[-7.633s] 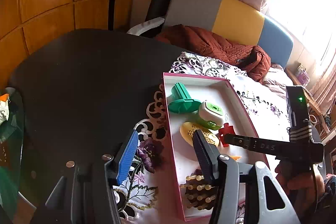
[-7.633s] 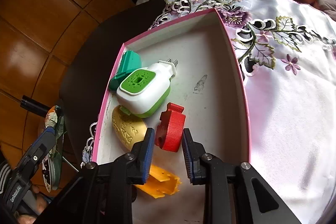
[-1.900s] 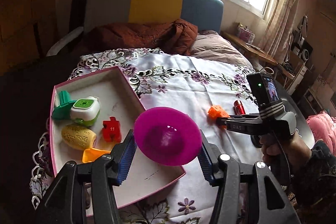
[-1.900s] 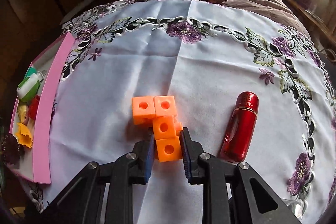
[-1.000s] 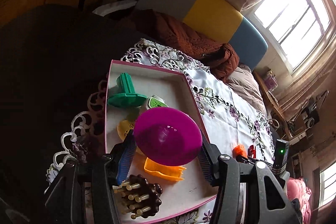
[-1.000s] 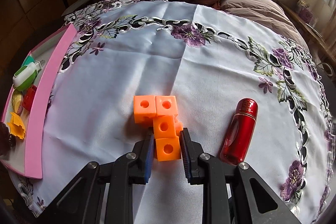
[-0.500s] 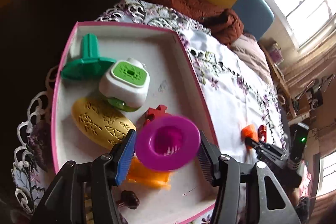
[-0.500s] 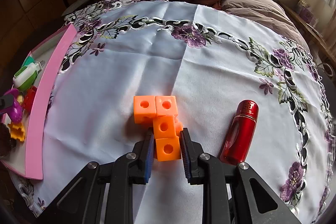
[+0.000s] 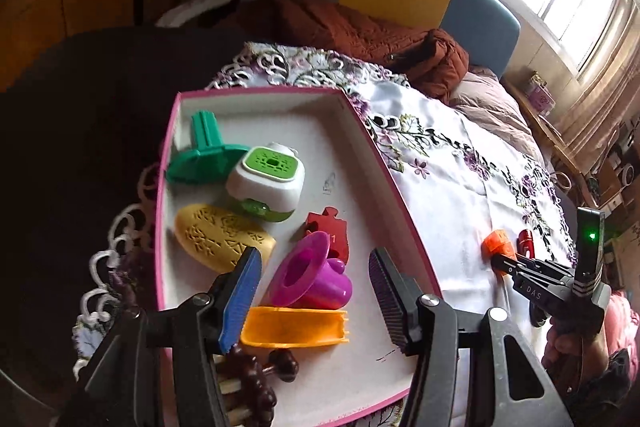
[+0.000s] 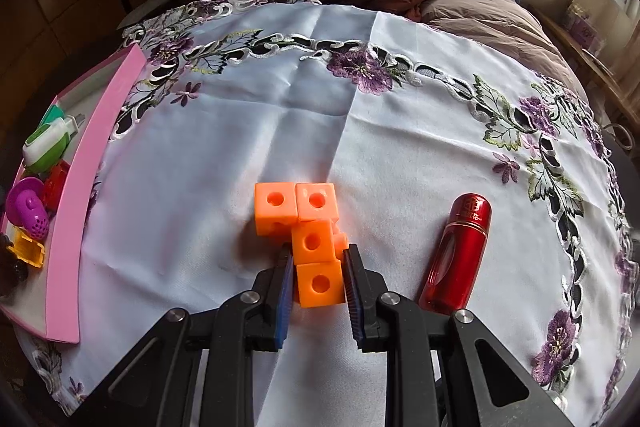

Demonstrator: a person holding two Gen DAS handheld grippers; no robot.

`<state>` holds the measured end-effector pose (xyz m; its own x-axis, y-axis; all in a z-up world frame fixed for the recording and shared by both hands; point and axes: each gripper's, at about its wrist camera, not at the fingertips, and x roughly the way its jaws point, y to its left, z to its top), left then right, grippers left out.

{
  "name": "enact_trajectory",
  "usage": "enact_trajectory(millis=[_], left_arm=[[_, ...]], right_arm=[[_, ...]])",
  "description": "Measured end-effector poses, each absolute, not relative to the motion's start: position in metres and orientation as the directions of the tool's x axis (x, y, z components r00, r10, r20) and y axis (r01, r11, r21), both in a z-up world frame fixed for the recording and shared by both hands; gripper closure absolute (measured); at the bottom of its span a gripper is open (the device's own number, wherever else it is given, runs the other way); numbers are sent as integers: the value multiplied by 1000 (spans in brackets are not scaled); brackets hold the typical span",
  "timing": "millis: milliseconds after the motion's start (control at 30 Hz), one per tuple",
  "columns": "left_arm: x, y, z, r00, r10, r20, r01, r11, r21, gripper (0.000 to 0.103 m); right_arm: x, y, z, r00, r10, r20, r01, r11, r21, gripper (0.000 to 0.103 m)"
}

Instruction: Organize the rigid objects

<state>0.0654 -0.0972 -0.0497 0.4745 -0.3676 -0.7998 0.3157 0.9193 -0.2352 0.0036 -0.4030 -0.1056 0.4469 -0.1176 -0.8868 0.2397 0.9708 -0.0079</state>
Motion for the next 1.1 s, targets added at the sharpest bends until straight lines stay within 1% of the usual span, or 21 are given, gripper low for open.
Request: enact_trajectory(millis=[133, 400, 567, 900, 1100], left_arm=[[55, -89, -38, 535, -319, -783, 305, 936, -173, 46], [40, -72, -22, 601, -291, -744, 301, 945, -126, 46], [33, -62, -17, 624, -287, -727, 295, 948, -121, 46], [29, -43, -20, 628, -284, -724, 269, 953, -140, 46], [30, -31, -25, 632, -271, -726, 250, 958, -140, 46]], right_arm=[[3, -404, -105, 451, -117, -885, 245, 970, -3, 79], [1, -405, -105, 469, -113, -876, 264, 964, 17, 80], [2, -403, -106, 466, -128, -875, 262, 965, -2, 80], [3, -395, -106, 451, -183, -874, 269, 961, -62, 80], [4, -396, -101, 441, -183, -878, 320, 947, -37, 81]])
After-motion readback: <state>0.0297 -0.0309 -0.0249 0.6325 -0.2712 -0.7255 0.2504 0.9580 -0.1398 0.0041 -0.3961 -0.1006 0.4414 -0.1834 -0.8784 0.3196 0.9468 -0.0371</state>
